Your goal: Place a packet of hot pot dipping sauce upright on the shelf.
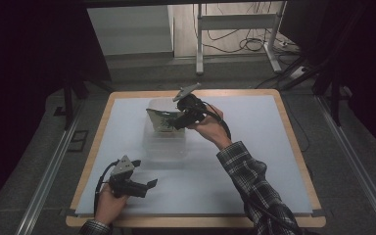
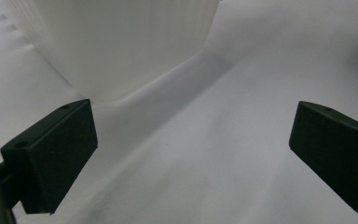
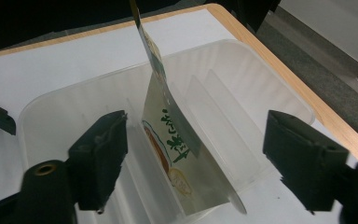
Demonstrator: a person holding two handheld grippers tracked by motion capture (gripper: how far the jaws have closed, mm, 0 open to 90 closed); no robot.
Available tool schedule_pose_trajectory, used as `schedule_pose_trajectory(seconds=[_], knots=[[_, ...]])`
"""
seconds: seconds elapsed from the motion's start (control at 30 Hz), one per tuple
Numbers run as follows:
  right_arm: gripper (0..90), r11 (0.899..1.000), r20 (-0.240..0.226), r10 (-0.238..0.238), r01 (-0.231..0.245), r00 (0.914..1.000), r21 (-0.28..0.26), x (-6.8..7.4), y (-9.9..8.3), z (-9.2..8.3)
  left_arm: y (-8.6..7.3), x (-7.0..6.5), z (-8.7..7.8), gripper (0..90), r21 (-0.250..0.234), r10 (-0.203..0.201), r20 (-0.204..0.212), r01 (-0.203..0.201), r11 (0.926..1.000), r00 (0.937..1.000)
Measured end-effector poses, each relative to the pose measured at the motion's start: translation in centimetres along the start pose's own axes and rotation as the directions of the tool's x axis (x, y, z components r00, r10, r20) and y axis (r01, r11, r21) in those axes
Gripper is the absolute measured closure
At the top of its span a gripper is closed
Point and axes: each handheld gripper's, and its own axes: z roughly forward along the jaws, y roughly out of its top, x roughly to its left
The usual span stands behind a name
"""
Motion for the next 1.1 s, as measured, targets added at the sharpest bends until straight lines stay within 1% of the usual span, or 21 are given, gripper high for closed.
schedule_pose_trajectory(seconds=[0.03,0.1,0.27,0.43,0.57,0.67,0.8,0.87,0.97,1.0,1.1], knots=[[18.8,1.0,0.002,0.005,-0.005,1.0,0.0,0.0,-0.1,-0.1,0.0,0.0,0.0,1.0,-0.001,0.0,0.001,0.0,1.0,1.0],[15.6,1.0,-0.015,0.01,-0.01,0.9998,-0.004,0.0,-0.2,-0.2,0.0,0.0,0.0,1.0,-0.001,0.0,0.001,0.0,1.0,1.0],[12.2,0.999,-0.016,0.025,-0.025,0.9996,-0.024,0.0,-0.5,-0.7,0.0,0.0,0.0,1.0,-0.003,-0.003,0.003,0.003,1.0,1.0],[11.1,0.999,-0.008,0.016,-0.016,0.9998,-0.033,0.0,-0.8,-1.2,0.0,0.0,0.0,1.0,-0.008,-0.009,0.012,0.009,0.9999,0.9999],[10.5,0.999,-0.002,0.012,-0.012,0.9999,-0.038,0.1,-1.1,-1.7,0.1,0.1,-0.2,1.0,-0.036,-0.013,0.035,0.014,0.9992,0.9993],[9.9,0.999,-0.008,0.017,-0.017,0.9998,-0.046,0.1,-1.3,-2.1,0.1,0.1,-0.3,0.9,-0.044,-0.014,0.045,0.016,0.9989,0.9989],[9.2,0.998,-0.021,0.031,-0.032,0.9993,-0.059,0.1,-1.6,-2.5,0.1,0.0,-0.3,0.8,-0.047,-0.009,0.05,0.012,0.9988,0.9987],[9.0,0.998,-0.021,0.033,-0.034,0.9992,-0.059,0.2,-1.8,-2.7,0.1,0.1,-0.2,0.8,-0.04,-0.01,0.048,0.011,0.9991,0.9988],[8.9,0.998,-0.018,0.031,-0.032,0.9993,-0.055,0.2,-2.1,-2.9,0.0,0.1,0.0,0.9,-0.027,-0.014,0.064,0.015,0.9995,0.9979],[8.8,0.998,-0.019,0.032,-0.033,0.9993,-0.055,0.2,-2.2,-3.0,0.0,0.1,-0.1,0.9,-0.027,-0.007,0.062,0.009,0.9996,0.9981],[7.7,0.997,-0.025,0.041,-0.042,0.9989,-0.066,0.2,-2.5,-3.3,0.0,0.1,-0.2,0.9,-0.038,-0.005,0.063,0.007,0.9993,0.998]])
